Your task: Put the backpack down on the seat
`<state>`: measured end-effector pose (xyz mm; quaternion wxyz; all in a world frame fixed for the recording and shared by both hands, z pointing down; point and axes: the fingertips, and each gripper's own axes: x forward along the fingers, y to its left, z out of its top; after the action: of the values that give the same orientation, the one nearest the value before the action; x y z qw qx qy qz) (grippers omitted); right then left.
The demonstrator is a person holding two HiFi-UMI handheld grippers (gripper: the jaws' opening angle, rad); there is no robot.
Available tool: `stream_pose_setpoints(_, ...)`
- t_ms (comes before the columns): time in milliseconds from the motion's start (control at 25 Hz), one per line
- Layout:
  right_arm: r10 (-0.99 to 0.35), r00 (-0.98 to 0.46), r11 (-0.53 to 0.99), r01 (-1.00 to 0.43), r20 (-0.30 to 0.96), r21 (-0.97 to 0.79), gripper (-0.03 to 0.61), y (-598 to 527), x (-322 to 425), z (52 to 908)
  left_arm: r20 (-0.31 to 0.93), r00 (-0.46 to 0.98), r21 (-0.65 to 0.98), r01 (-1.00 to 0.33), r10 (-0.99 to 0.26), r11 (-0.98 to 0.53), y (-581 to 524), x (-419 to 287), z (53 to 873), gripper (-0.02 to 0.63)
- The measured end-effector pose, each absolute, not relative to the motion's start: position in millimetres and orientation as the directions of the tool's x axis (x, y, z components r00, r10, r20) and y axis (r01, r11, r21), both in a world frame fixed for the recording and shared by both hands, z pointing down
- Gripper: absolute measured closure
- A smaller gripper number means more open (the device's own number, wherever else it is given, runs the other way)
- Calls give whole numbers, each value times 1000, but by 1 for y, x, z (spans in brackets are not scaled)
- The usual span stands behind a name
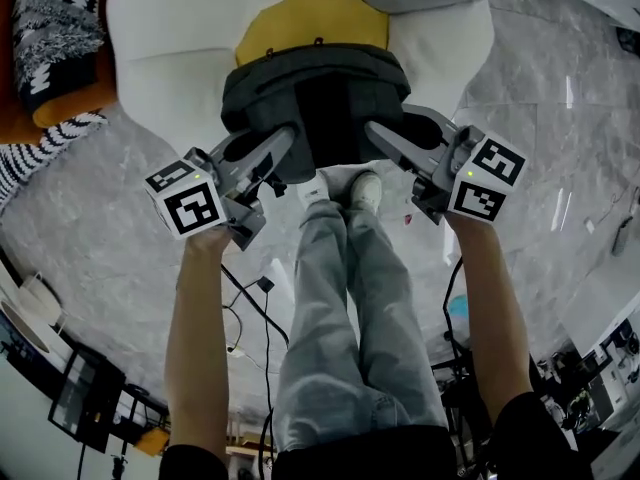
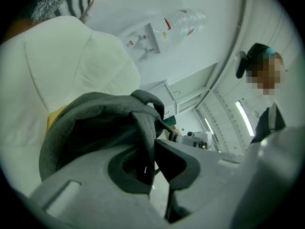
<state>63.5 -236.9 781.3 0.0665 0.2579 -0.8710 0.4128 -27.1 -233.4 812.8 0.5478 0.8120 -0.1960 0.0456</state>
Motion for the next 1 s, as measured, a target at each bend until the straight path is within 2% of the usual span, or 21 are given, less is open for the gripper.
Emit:
stream_pose_setpoints(920,-502,-777,467,-614,381,-636,540,-370,68,906,343,882,874,-426,-324,-234,-374,-30,938,580)
stream_pose_setpoints(1000,-504,-769,470,-625,392,-623,540,-378,66,919,357,878,856,-444,-319,-264,-382,-32,947,580)
